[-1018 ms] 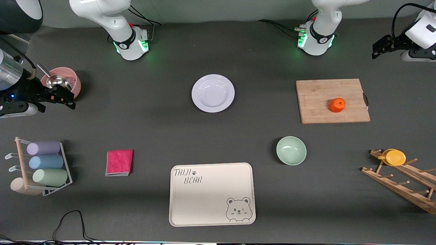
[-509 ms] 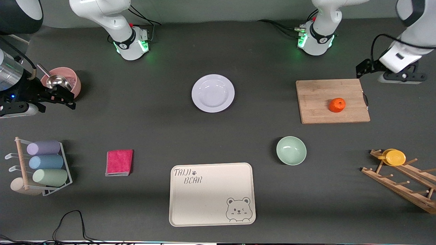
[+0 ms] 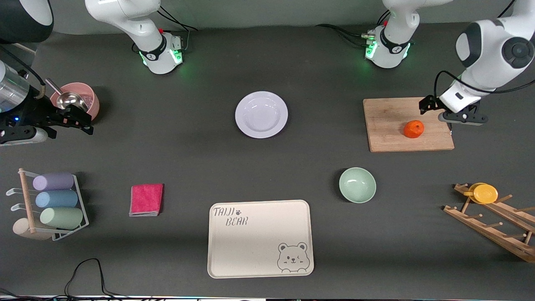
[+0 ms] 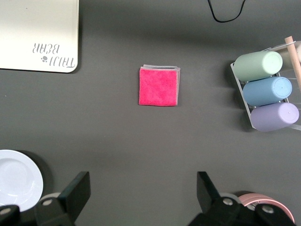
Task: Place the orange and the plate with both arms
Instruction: 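Grasp the orange with the left gripper while the right gripper reaches forward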
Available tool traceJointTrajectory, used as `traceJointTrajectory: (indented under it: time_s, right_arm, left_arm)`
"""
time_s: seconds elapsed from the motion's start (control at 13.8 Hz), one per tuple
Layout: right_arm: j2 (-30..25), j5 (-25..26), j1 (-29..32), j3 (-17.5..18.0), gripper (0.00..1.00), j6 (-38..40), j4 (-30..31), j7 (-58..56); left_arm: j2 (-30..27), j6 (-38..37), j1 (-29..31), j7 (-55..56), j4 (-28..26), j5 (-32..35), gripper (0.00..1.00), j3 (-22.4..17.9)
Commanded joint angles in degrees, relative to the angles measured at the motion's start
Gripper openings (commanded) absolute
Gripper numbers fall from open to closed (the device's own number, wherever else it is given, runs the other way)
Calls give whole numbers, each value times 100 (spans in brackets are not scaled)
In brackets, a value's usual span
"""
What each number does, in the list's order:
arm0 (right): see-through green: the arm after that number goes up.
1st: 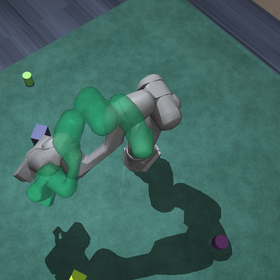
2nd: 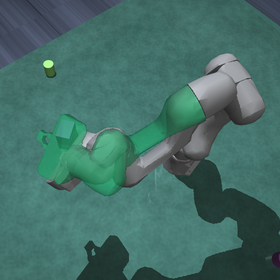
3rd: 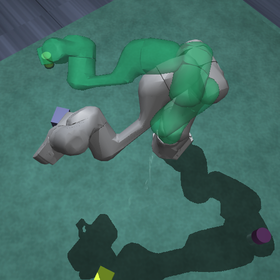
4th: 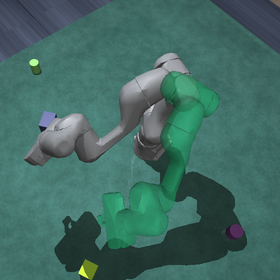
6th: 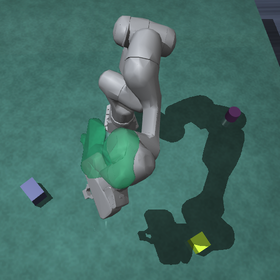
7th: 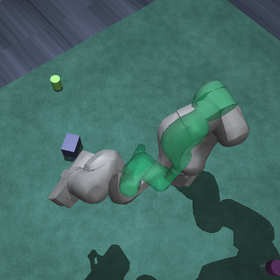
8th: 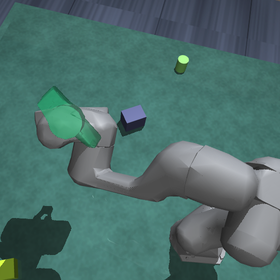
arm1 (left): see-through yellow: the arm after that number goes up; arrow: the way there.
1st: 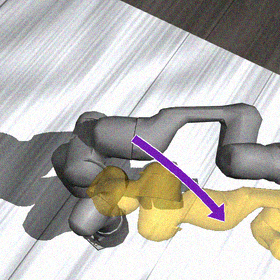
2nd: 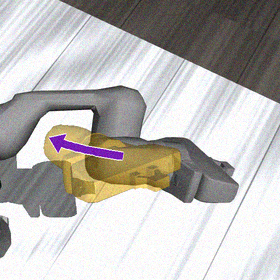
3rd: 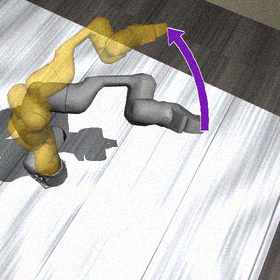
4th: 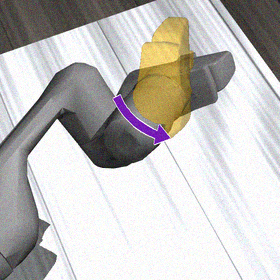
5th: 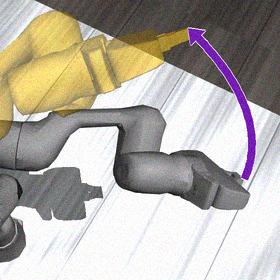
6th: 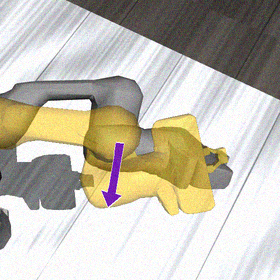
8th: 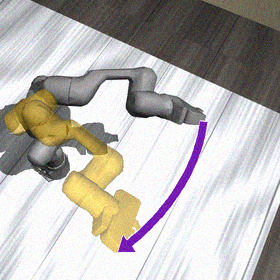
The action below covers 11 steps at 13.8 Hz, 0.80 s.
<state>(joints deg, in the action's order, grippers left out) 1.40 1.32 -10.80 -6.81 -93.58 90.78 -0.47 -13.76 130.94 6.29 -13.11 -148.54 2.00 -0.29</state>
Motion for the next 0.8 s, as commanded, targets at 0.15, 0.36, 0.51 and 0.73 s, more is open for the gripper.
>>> traceJointTrajectory:
  time_s: [0.15, 0.36, 0.51, 0.73]
  right_arm:
    - [18, -26, 8, -5, 100, -38, 1, -59]
    - [62, -26, 8, 4, 100, -126, 27, -41]
    - [106, -26, 17, 4, 100, -126, 88, -76]
    - [229, -359, 17, -5, 100, -195, 194, -76]
  left_arm:
    - [514, 1107, 109, -166, -447, 55, 100, 20]
    - [918, 1810, 65, -175, -675, 55, 100, 20]
    - [1147, 2022, 47, -175, -694, 55, 100, 38]
    - [1384, 2242, 47, -315, -685, 55, 100, 38]
